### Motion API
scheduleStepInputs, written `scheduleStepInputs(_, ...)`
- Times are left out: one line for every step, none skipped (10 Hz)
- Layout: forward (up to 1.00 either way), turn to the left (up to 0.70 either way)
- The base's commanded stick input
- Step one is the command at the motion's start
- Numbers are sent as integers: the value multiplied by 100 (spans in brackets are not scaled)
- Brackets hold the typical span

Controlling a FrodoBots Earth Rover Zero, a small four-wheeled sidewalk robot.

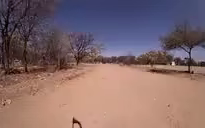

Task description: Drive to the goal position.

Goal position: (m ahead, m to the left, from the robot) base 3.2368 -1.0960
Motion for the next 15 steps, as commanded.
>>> scheduleStepInputs(100, 0)
scheduleStepInputs(100, 0)
scheduleStepInputs(100, 0)
scheduleStepInputs(100, 0)
scheduleStepInputs(100, 0)
scheduleStepInputs(100, 0)
scheduleStepInputs(100, 0)
scheduleStepInputs(100, -2)
scheduleStepInputs(100, -10)
scheduleStepInputs(100, -18)
scheduleStepInputs(100, -27)
scheduleStepInputs(100, -24)
scheduleStepInputs(100, -21)
scheduleStepInputs(100, -18)
scheduleStepInputs(100, -15)
